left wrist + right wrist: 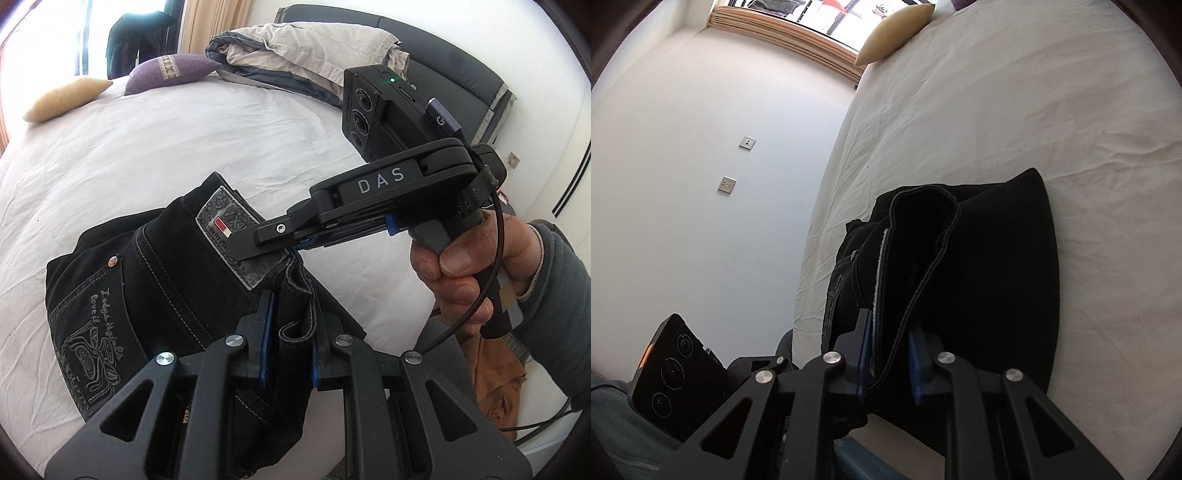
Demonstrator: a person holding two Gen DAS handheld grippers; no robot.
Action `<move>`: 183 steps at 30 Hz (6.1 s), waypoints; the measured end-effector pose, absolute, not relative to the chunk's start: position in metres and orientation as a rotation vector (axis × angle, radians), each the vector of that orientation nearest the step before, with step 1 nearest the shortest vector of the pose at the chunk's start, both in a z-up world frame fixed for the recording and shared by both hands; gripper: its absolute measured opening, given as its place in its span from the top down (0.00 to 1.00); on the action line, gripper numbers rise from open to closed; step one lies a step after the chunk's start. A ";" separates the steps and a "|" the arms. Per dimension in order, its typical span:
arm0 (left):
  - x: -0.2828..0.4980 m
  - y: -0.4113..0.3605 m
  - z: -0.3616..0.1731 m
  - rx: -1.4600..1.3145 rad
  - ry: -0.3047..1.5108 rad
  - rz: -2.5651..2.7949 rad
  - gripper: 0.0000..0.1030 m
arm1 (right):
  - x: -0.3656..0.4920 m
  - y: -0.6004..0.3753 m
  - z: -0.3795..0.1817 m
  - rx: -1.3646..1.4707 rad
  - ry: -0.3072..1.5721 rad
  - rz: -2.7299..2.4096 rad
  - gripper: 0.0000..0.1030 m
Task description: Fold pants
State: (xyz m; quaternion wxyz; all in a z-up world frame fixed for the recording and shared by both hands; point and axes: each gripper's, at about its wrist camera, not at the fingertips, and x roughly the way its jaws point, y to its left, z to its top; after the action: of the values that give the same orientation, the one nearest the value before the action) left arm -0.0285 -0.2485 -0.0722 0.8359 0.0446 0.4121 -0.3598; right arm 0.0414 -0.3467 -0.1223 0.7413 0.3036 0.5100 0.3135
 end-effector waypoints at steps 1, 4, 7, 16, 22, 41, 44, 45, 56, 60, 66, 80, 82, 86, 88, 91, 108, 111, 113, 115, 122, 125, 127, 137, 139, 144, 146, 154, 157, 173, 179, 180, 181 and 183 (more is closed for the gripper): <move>-0.029 -0.254 -0.071 0.104 0.863 -0.765 0.86 | 0.042 -0.349 -0.119 0.650 1.117 0.684 0.83; -0.030 -0.265 -0.070 0.127 0.838 -0.773 0.86 | 0.043 -0.355 -0.114 0.622 1.110 0.675 0.83; -0.031 -0.279 -0.070 0.152 0.838 -0.773 0.86 | 0.051 -0.359 -0.113 0.615 1.109 0.662 0.84; -0.019 -0.306 -0.133 0.128 0.983 -0.784 0.83 | 0.053 -0.383 -0.177 0.722 1.157 0.616 0.84; -0.031 -0.280 -0.122 -0.025 1.051 -0.896 0.40 | 0.045 -0.399 -0.190 0.831 1.107 0.643 0.76; 0.081 -0.117 -0.159 -0.576 1.032 -0.807 0.39 | -0.002 -0.377 -0.194 0.901 1.104 0.766 0.71; 0.095 -0.106 -0.169 -0.664 1.047 -0.850 0.40 | -0.014 -0.388 -0.191 0.894 1.080 0.730 0.71; 0.101 -0.105 -0.167 -0.662 1.042 -0.866 0.40 | -0.016 -0.391 -0.191 0.896 1.084 0.721 0.71; 0.136 -0.046 -0.170 -0.913 0.914 -1.071 0.40 | -0.008 -0.381 -0.185 0.871 1.109 0.710 0.63; 0.106 -0.040 -0.186 -0.937 0.921 -1.121 0.40 | -0.009 -0.381 -0.187 0.885 1.108 0.702 0.64; 0.028 -0.049 -0.187 -0.884 0.965 -1.235 0.39 | -0.011 -0.386 -0.189 0.883 1.109 0.688 0.63; -0.033 -0.023 -0.137 -0.486 1.015 -1.142 0.19 | -0.004 -0.413 -0.129 0.771 0.975 0.558 0.14; -0.014 -0.006 -0.132 -0.532 0.973 -1.058 0.06 | 0.009 -0.418 -0.130 0.776 0.980 0.545 0.14; 0.018 -0.001 -0.148 -0.512 1.064 -0.904 0.06 | 0.036 -0.407 -0.145 0.729 1.047 0.530 0.14; 0.032 -0.002 -0.161 -0.511 1.124 -0.833 0.06 | 0.048 -0.397 -0.155 0.701 1.091 0.529 0.14; 0.042 -0.004 -0.176 -0.522 1.192 -0.774 0.07 | 0.060 -0.388 -0.170 0.680 1.137 0.529 0.15; 0.061 -0.064 -0.156 -0.378 1.222 -0.711 0.78 | 0.055 -0.344 -0.139 0.434 1.145 0.379 0.76; 0.059 -0.055 -0.147 -0.398 1.195 -0.718 0.80 | 0.050 -0.337 -0.121 0.405 1.112 0.379 0.78; 0.060 -0.050 -0.135 -0.407 1.169 -0.729 0.81 | 0.049 -0.329 -0.106 0.378 1.090 0.389 0.79; 0.063 -0.042 -0.118 -0.385 1.127 -0.726 0.81 | 0.051 -0.319 -0.091 0.356 1.065 0.406 0.79; 0.105 0.020 -0.066 -0.324 1.004 -0.639 0.81 | 0.101 -0.283 -0.054 0.335 0.978 0.476 0.79; 0.135 0.045 -0.062 -0.296 0.994 -0.589 0.81 | 0.139 -0.267 -0.060 0.349 0.981 0.496 0.79; 0.156 0.064 -0.067 -0.299 1.000 -0.557 0.81 | 0.166 -0.257 -0.071 0.366 1.001 0.503 0.79; 0.221 0.138 -0.150 -0.358 1.089 -0.495 0.74 | 0.234 -0.247 -0.152 0.514 1.123 0.469 0.49; 0.221 0.148 -0.160 -0.396 1.081 -0.493 0.57 | 0.230 -0.257 -0.163 0.590 1.111 0.484 0.47; 0.210 0.164 -0.158 -0.402 1.055 -0.425 0.38 | 0.210 -0.272 -0.157 0.658 1.058 0.454 0.35; 0.191 0.171 -0.139 -0.387 0.990 -0.381 0.36 | 0.197 -0.279 -0.142 0.654 1.021 0.423 0.35; 0.058 0.145 0.009 -0.073 0.450 -0.100 0.02 | 0.100 -0.275 0.003 0.333 0.600 0.210 0.10; 0.000 0.126 0.061 0.032 0.210 0.021 0.00 | 0.051 -0.258 0.064 0.238 0.334 0.177 0.00; -0.103 0.083 0.113 0.074 0.312 0.094 0.00 | -0.067 -0.209 0.161 0.118 0.240 -0.043 0.00; -0.056 0.074 0.039 0.003 0.607 0.068 0.00 | -0.045 -0.208 0.094 0.187 0.538 -0.062 0.00; -0.048 0.074 0.029 0.000 0.646 0.077 0.00 | -0.044 -0.206 0.085 0.180 0.564 -0.065 0.00; -0.043 0.073 0.020 -0.010 0.683 0.080 0.00 | -0.045 -0.202 0.078 0.162 0.585 -0.072 0.00; -0.035 0.073 0.008 -0.029 0.724 0.076 0.00 | -0.042 -0.194 0.066 0.119 0.622 -0.083 0.00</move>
State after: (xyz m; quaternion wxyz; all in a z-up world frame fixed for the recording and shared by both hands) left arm -0.0353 0.0726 0.0077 0.9344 -0.0141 0.3539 0.0373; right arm -0.0424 -0.1944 0.0658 0.9495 0.0585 0.3057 -0.0406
